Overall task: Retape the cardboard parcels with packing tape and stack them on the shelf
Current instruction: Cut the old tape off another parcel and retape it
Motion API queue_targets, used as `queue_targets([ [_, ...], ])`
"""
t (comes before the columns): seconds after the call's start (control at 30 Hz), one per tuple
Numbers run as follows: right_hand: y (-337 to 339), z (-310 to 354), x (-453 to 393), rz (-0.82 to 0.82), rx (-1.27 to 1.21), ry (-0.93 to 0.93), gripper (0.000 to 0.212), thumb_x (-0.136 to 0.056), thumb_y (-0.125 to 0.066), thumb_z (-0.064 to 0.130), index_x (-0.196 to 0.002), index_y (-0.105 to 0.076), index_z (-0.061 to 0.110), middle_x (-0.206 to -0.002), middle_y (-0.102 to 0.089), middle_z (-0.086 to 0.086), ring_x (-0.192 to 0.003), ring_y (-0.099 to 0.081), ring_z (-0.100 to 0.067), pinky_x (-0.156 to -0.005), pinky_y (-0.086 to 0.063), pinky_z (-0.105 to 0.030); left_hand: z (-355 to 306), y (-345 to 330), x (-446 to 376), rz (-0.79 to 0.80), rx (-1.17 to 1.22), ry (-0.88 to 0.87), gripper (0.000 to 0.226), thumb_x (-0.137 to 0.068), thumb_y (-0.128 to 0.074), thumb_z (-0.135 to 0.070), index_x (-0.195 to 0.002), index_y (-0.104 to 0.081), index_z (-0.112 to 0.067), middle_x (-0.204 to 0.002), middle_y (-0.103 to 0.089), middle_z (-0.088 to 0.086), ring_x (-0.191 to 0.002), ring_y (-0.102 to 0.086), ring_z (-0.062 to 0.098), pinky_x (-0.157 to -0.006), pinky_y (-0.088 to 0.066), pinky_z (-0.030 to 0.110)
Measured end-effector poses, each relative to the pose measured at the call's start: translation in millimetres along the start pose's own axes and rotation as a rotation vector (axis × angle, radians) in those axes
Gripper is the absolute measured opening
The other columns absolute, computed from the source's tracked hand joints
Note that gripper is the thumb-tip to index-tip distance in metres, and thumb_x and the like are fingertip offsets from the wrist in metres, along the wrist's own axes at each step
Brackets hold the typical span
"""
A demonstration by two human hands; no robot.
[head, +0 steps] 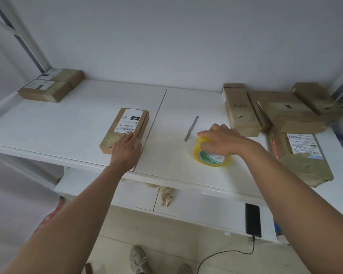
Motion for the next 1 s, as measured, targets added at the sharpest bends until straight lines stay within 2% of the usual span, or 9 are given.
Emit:
queue_targets([
  [0.07, 24, 13, -9, -0.114, -0.02, -0.004, 0.052, -0.095, -0.036, 0.058, -0.134, -0.056, 0.031, -0.138, -0.044, -0.006, -0.129, -0.036, -0.03, -0.096, -0.033, -0.044, 0, 8, -3, -0.083, 0.042, 0.017, 0.048, -0.101, -0.028, -0.033, -0.133, -0.057, -0.011, -0.152, -0.045, 0.006, -0.141, -0.034, 0.027, -0.115, -0.023, 0.045],
  [0.17, 57, 53, -42, -0.277, -0.099, 0.018, 0.052, -0.099, -0.038, 0.051, -0.128, -0.058, 0.013, -0.133, -0.048, -0.012, -0.125, -0.043, -0.033, -0.095, -0.04, -0.044, 5, 10, -9, -0.131, -0.004, 0.027, 0.035, -0.103, -0.036, -0.029, -0.114, -0.065, -0.014, -0.14, -0.055, 0.0, -0.13, -0.042, 0.028, -0.108, -0.028, 0.045],
  [0.23, 58, 93, -79, -0.245, -0.2, 0.085, 0.042, -0.099, -0.042, 0.037, -0.121, -0.06, 0.007, -0.127, -0.052, -0.014, -0.119, -0.049, -0.033, -0.093, -0.046, -0.042, 9, 14, -13, -0.176, -0.003, 0.009, 0.031, -0.102, -0.039, -0.026, -0.102, -0.066, -0.012, -0.125, -0.062, 0.001, -0.119, -0.048, 0.031, -0.1, -0.033, 0.045],
  [0.33, 30, 129, -132, -0.121, -0.276, 0.101, 0.021, -0.093, -0.042, 0.018, -0.083, -0.059, 0.009, -0.093, -0.056, -0.01, -0.098, -0.056, -0.033, -0.071, -0.046, -0.034, 14, 21, -18, -0.23, 0.036, -0.037, 0.03, -0.098, -0.043, -0.025, -0.1, -0.068, -0.007, -0.119, -0.064, 0.008, -0.12, -0.049, 0.037, -0.099, -0.036, 0.047],
  [0.5, 3, 68, -154, -0.173, -0.045, -0.215, 0.036, -0.097, -0.044, 0.016, -0.132, -0.051, 0.009, -0.132, -0.045, -0.015, -0.125, -0.044, -0.034, -0.1, -0.039, -0.047, 21, 5, -27, -0.076, -0.026, -0.058, 0.054, -0.098, -0.026, -0.04, -0.135, -0.053, -0.011, -0.154, -0.036, 0.017, -0.145, -0.022, 0.042, -0.118, -0.016, 0.05],
  [0.67, 3, 28, -160, -0.166, -0.119, -0.304, 0.042, -0.097, -0.04, 0.017, -0.139, -0.04, 0.014, -0.132, -0.042, -0.018, -0.119, -0.048, -0.038, -0.08, -0.039, -0.04, 28, -11, -30, 0.038, -0.146, 0.036, 0.059, -0.105, -0.016, -0.04, -0.159, -0.009, -0.019, -0.167, 0.001, 0.012, -0.152, 0.01, 0.037, -0.122, 0.006, 0.05],
  [0.8, -5, 7, -157, -0.089, -0.158, -0.385, 0.053, -0.097, -0.041, 0.019, -0.147, -0.028, 0.015, -0.135, -0.047, -0.02, -0.118, -0.053, -0.039, -0.081, -0.041, -0.039, 31, -14, -30, 0.092, -0.223, 0.067, 0.06, -0.103, -0.01, -0.044, -0.16, -0.002, -0.026, -0.167, 0.007, 0.005, -0.15, 0.018, 0.039, -0.118, 0.013, 0.057],
  [0.9, -22, 11, -159, 0.038, -0.151, -0.377, 0.058, -0.095, -0.041, 0.012, -0.15, -0.022, 0.01, -0.133, -0.049, -0.024, -0.088, -0.057, -0.035, -0.078, -0.046, -0.041, 39, -15, -33, 0.102, -0.269, 0.067, 0.064, -0.098, -0.006, -0.052, -0.158, -0.014, -0.031, -0.167, 0.004, 0.002, -0.149, 0.015, 0.044, -0.119, 0.007, 0.061],
  [1.0, -25, 15, -159, 0.039, -0.163, -0.361, 0.047, -0.091, -0.044, 0.006, -0.138, -0.04, 0.009, -0.129, -0.054, -0.022, -0.083, -0.062, -0.033, -0.077, -0.052, -0.04, 44, -12, -33, 0.137, -0.233, 0.059, 0.062, -0.097, -0.008, -0.056, -0.156, -0.013, -0.038, -0.167, 0.006, -0.001, -0.147, 0.017, 0.047, -0.121, 0.006, 0.058],
])
Point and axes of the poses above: each hand's wrist, its own x-axis away from the middle knuckle, its own y-axis out of the back of the hand, z = x × y, the point moved 10 cm from there along -x, towards the middle knuckle
